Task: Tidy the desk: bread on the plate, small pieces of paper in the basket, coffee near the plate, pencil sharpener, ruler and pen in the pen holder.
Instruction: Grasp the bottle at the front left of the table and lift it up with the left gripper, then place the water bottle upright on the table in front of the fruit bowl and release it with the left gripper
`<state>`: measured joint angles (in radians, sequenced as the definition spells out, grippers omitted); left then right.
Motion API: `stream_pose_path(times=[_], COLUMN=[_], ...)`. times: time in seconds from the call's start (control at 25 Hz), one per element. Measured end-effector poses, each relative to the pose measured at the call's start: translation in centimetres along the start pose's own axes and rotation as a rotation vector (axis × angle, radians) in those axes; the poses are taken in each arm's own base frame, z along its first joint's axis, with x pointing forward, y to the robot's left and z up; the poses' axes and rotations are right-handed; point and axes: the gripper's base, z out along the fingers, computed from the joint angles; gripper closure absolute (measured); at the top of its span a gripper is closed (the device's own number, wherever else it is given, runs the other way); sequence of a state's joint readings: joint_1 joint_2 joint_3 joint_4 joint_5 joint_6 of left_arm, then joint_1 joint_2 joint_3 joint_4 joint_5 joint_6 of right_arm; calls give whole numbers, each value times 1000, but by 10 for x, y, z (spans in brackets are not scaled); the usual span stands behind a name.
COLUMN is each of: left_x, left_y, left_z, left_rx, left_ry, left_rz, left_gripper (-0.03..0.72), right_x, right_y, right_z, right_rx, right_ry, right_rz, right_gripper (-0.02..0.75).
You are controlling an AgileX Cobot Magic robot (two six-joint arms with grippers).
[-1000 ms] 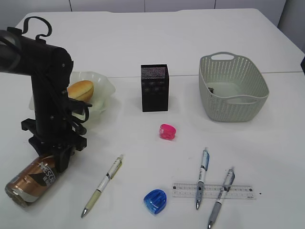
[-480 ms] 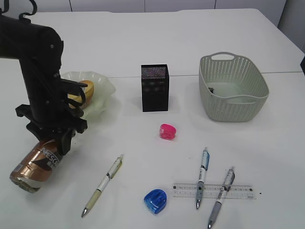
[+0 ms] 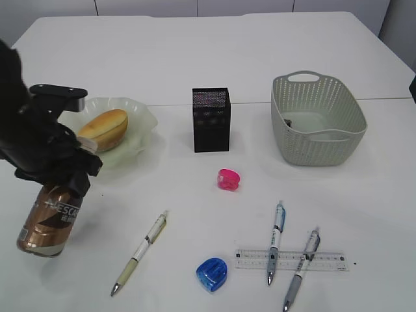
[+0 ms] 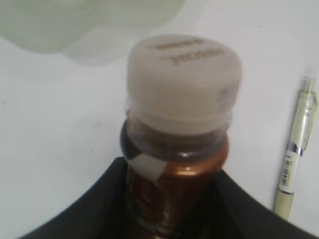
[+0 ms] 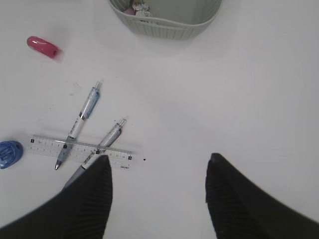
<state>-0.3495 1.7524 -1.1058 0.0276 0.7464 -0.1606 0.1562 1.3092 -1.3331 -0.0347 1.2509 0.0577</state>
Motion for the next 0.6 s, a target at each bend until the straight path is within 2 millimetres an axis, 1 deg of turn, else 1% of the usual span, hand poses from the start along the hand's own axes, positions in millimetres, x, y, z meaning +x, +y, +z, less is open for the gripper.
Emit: stream_pose_path(times=[0.12,0.2,0.24,0.32,0.4,0.48,0.6], left_x=[27,39,45,54,63,68,74], left_y=[4,5,6,7,8,8,9], left_z=[-12,-23,-25,-33,-37,-42,-40], left_rx=[26,49,59,82,106,134,158], left_ry=[-156,-296,-357,-494,-636,-795,-920], left_rz=[-1,-1,-1,-1,2,0,-6], left_gripper=[384,384,384,384,384,384,384], right_x=[0,0,0,0,0,0,0], right_y=[0,0,0,0,0,0,0], right_z=[0,0,0,0,0,0,0], right_rx=[0,0,0,0,0,0,0], right_ry=[0,0,0,0,0,0,0], right_rz=[0,0,0,0,0,0,0], right_gripper=[269,269,269,269,269,269,269])
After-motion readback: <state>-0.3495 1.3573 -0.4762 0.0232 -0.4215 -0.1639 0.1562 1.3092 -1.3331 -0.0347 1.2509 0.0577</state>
